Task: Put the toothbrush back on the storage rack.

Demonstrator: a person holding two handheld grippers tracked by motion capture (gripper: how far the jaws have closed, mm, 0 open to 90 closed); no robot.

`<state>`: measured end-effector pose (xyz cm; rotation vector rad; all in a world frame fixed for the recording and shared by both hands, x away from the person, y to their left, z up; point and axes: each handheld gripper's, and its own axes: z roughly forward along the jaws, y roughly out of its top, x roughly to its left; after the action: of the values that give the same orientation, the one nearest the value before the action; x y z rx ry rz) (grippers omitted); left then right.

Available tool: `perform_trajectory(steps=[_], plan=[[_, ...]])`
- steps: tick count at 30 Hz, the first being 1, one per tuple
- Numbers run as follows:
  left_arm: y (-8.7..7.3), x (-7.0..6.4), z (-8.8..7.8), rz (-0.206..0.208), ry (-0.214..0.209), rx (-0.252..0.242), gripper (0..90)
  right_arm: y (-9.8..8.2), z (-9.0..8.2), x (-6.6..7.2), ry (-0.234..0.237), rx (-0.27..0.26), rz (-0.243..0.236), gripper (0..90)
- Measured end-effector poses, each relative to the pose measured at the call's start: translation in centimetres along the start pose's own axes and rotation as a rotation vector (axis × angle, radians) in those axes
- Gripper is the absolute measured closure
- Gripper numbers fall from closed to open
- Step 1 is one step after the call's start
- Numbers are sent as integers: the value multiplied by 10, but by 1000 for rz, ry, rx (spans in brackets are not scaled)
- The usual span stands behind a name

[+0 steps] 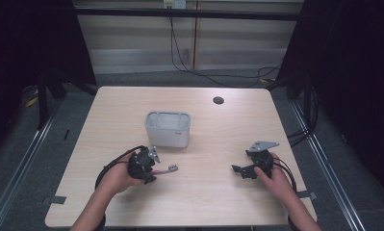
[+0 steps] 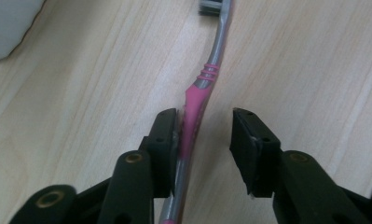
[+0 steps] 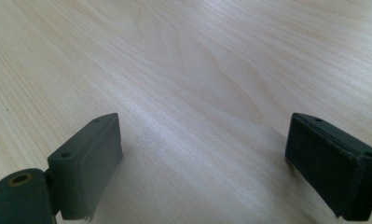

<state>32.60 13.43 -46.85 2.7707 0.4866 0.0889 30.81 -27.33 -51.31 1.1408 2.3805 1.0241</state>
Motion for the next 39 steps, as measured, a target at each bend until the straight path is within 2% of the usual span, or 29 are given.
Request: perform_trajectory(steps=[2,3,4,6,7,8,10,13,15,16,17,20,24,32,35,36,39], plan=[[1,0,0,5,-2,4,686,0,0,0,0,0,0,101],[4,-2,1,-9,-13,11,725,0,0,0,1,1,1,101],[6,-3,1,4,-11,17,762,0,0,0,0,0,0,101],[8,-4,2,-1,-10,27,799,0,0,0,0,0,0,101],[10,-6,2,-14,-12,43,810,0,0,0,0,0,0,101],[11,-6,2,-9,-6,55,812,0,0,0,0,0,0,101],[12,-6,2,-15,-3,55,815,0,0,0,0,1,1,101],[10,-5,2,-53,6,36,816,0,0,0,0,1,1,101],[7,-2,-1,-78,-24,17,816,0,0,0,0,1,1,101],[7,-2,-1,-78,-24,17,816,0,0,0,0,0,0,101],[5,-1,-5,-95,-30,-4,816,0,0,0,1,1,1,101],[5,-1,-11,-92,-31,-18,816,0,0,0,0,0,0,101],[4,0,-25,-115,-22,-87,816,0,0,0,0,1,1,101],[0,4,-44,-141,-18,-191,816,0,0,0,0,1,1,101],[-1,2,-49,-154,-6,-238,816,0,0,0,0,0,0,101],[-1,2,-49,-154,-6,-238,816,0,0,0,0,1,1,101],[-2,-1,-54,-149,13,-282,816,0,0,0,0,0,0,101]])
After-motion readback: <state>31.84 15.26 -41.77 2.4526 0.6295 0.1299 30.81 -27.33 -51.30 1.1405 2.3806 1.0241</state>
